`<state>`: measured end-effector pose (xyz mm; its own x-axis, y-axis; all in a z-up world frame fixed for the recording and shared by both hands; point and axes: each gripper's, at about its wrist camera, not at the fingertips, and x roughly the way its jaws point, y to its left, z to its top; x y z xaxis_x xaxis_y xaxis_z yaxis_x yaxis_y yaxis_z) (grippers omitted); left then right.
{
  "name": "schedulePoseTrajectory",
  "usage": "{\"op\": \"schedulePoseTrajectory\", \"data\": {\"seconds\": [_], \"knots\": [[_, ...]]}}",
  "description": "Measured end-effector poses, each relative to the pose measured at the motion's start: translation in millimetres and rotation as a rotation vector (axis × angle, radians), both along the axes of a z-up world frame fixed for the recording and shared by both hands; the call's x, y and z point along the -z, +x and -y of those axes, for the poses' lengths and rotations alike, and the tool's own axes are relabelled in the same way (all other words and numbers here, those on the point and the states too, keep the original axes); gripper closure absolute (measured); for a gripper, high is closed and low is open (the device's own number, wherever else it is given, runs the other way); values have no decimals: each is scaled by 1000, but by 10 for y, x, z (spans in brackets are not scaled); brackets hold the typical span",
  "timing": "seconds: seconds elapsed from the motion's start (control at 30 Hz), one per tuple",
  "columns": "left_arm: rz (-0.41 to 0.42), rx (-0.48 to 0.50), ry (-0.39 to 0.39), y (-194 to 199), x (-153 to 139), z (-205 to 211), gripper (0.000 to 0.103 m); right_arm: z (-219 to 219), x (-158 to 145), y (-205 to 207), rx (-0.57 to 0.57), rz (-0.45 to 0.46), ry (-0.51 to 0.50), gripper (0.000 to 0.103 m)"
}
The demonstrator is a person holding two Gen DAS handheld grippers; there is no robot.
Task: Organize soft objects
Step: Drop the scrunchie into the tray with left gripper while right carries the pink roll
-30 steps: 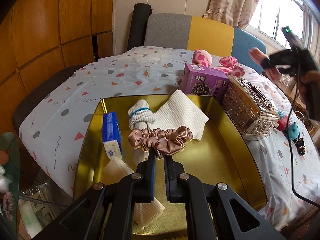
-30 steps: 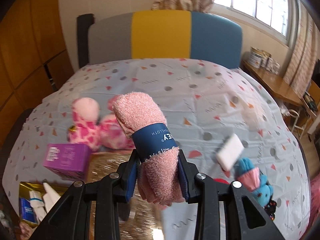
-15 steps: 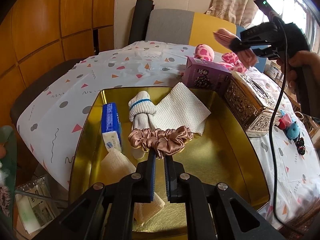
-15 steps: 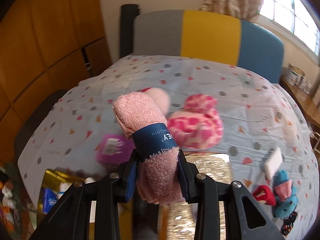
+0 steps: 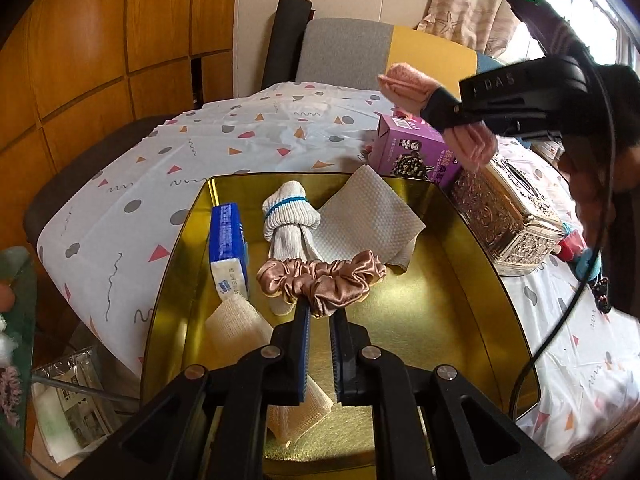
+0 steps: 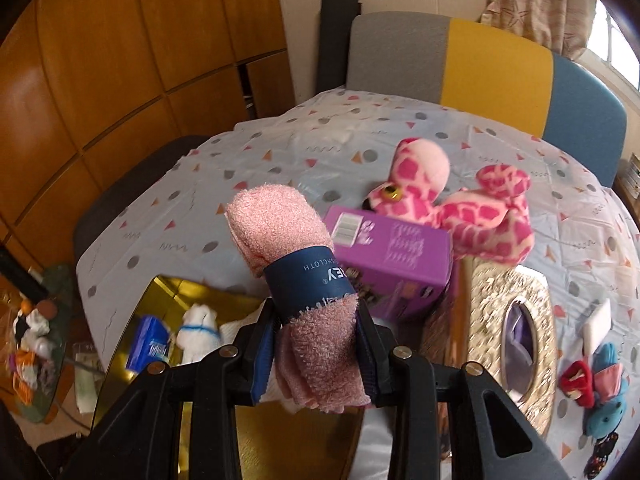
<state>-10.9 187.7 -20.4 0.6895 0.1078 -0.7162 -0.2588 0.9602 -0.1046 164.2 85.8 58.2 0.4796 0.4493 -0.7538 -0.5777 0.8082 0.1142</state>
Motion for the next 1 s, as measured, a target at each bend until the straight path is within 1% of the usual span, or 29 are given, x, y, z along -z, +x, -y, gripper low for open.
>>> {"op": "schedulePoseTrajectory", "data": {"seconds": [0.4, 0.73, 0.8, 0.97, 1.0], "knots": [[-2, -9, 1, -29, 16, 4, 94, 87, 269, -351, -17, -70, 36, 68], [1, -10, 5, -49, 21, 42, 92, 237, 499, -568, 16, -125, 46, 68], [2, -10, 5, -51, 24, 51, 91, 278, 520, -608, 28, -128, 49, 68], [5, -14, 9, -41, 24, 77, 90, 409, 566, -715, 62, -139, 71, 68], [5, -14, 9, -42, 24, 76, 86, 429, 574, -733, 68, -139, 74, 68]]}}
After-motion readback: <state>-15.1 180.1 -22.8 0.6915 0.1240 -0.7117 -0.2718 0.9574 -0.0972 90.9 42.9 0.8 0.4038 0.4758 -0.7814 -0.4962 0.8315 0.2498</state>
